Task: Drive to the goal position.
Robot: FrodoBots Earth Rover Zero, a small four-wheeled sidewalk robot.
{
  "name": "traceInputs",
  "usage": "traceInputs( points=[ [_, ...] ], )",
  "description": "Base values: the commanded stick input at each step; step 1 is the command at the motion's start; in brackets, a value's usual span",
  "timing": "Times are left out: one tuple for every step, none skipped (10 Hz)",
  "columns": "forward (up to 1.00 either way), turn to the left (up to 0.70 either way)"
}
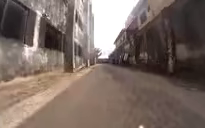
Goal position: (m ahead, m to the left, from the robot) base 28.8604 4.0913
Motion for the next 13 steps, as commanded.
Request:
traceInputs(
  points=[
    [1.00, -0.27],
    [1.00, -0.27],
    [1.00, 0.00],
    [1.00, 0.00],
    [1.00, 0.00],
    [1.00, 0.00],
    [1.00, 0.00],
    [1.00, 0.00],
    [1.00, 0.00],
    [1.00, 0.00],
    [1.00, 0.00],
    [1.00, 0.00],
    [1.00, 0.00]
  ],
)
